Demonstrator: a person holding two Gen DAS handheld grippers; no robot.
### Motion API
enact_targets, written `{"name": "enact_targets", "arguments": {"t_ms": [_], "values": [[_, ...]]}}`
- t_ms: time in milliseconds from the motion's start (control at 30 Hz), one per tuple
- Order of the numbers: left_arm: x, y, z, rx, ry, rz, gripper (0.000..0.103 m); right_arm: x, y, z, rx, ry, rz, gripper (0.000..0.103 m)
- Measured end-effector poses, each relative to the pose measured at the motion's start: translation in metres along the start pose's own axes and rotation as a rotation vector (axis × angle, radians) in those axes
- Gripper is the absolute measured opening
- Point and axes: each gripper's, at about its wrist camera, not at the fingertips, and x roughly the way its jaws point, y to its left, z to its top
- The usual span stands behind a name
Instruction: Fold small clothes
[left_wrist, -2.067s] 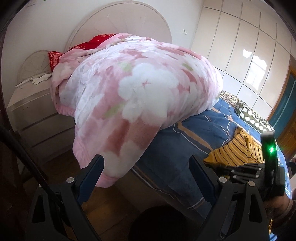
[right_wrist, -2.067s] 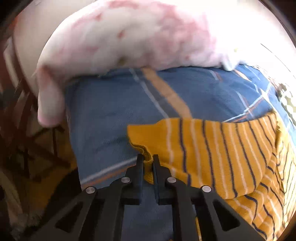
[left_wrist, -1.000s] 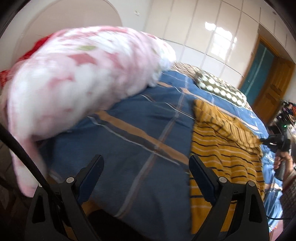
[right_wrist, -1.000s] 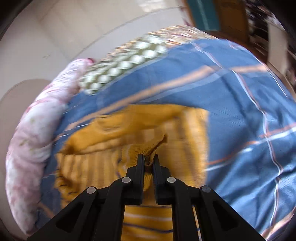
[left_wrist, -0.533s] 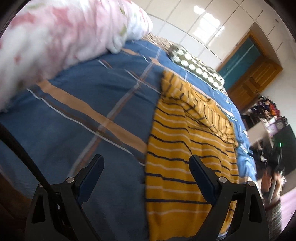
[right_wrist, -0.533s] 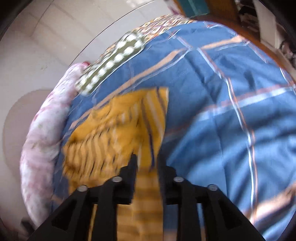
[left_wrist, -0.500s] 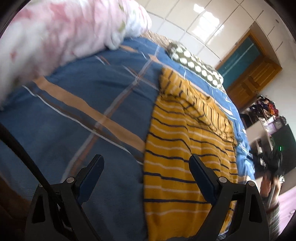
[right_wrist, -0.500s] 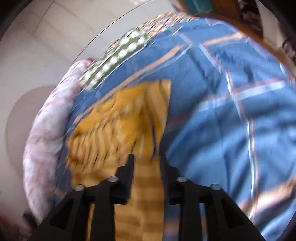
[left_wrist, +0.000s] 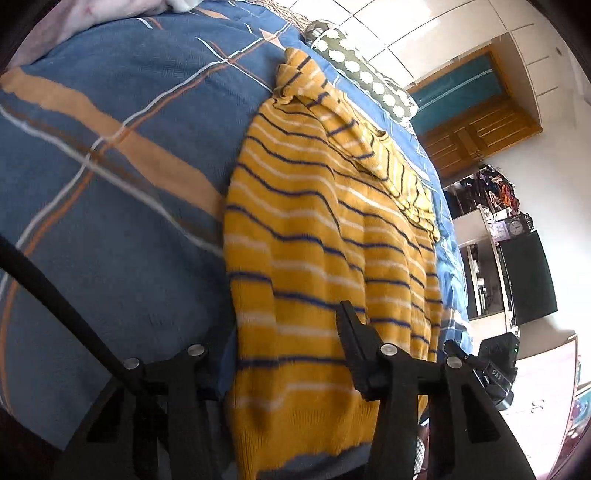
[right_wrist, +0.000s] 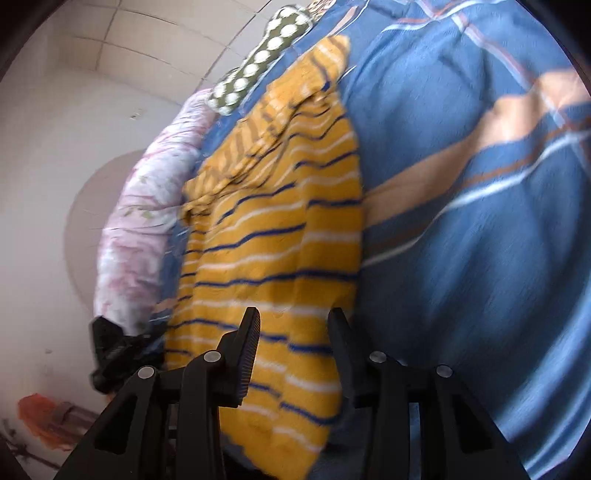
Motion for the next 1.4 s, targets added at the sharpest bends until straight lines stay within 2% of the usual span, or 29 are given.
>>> {"name": "enact_targets", "arguments": {"t_ms": [267,400,500,600,733,867,933,1000,1100,1233,1300,1333,1367,1400], "values": [[-0.01,0.002,-0.035,-0.018,-0.006,-0.058,0.046,0.001,-0.002,-0.033,0.009,0.013,0.049,0.043],[-0.008,-0.003,-0.047,0.007,-0.011,-0.039,0.046,0.002,0.002,-0.046,-0.018,0.016,0.036,0.043],[-0.006,-0.006,-0.052,0.012,-0.023,-0.004,0.047,0.005,0.009,-0.058,-0.06,0.014,-0.019,0.043],[-0.007,-0.009,-0.053,0.014,-0.026,0.002,0.052,-0.013,0.016,-0.067,-0.088,-0.064,-0.039,0.043],[-0.006,-0.008,-0.053,0.006,-0.024,-0.01,0.054,-0.035,0.013,-0.067,-0.074,-0.168,-0.147,0.043],[-0.005,-0.007,-0.05,0.002,-0.004,-0.025,0.054,-0.017,-0.001,-0.065,-0.013,-0.07,-0.084,0.043],[-0.006,-0.008,-0.048,0.016,0.012,-0.042,0.048,-0.005,0.002,-0.065,-0.018,-0.041,-0.048,0.043],[-0.007,-0.008,-0.047,0.015,0.022,-0.047,0.029,0.001,0.007,-0.063,-0.031,-0.023,-0.011,0.043],[-0.005,-0.002,-0.047,-0.006,0.031,-0.06,0.027,0.006,0.017,-0.065,-0.057,-0.009,0.018,0.043],[0.0,0.005,-0.05,-0.041,0.032,-0.069,0.027,0.013,0.018,-0.076,-0.082,0.02,-0.023,0.041],[0.001,0.004,-0.051,-0.036,0.032,-0.061,0.027,0.013,0.016,-0.08,-0.083,0.008,-0.037,0.032],[0.001,0.002,-0.05,-0.03,0.033,-0.048,0.023,0.013,0.015,-0.079,-0.081,0.007,-0.047,0.025],[-0.001,0.001,-0.05,-0.031,0.026,-0.014,0.007,0.014,0.014,-0.078,-0.076,0.015,-0.065,0.009],[-0.007,0.002,-0.05,-0.043,0.011,0.021,0.007,0.013,0.013,-0.077,-0.066,0.018,-0.063,0.009]]}}
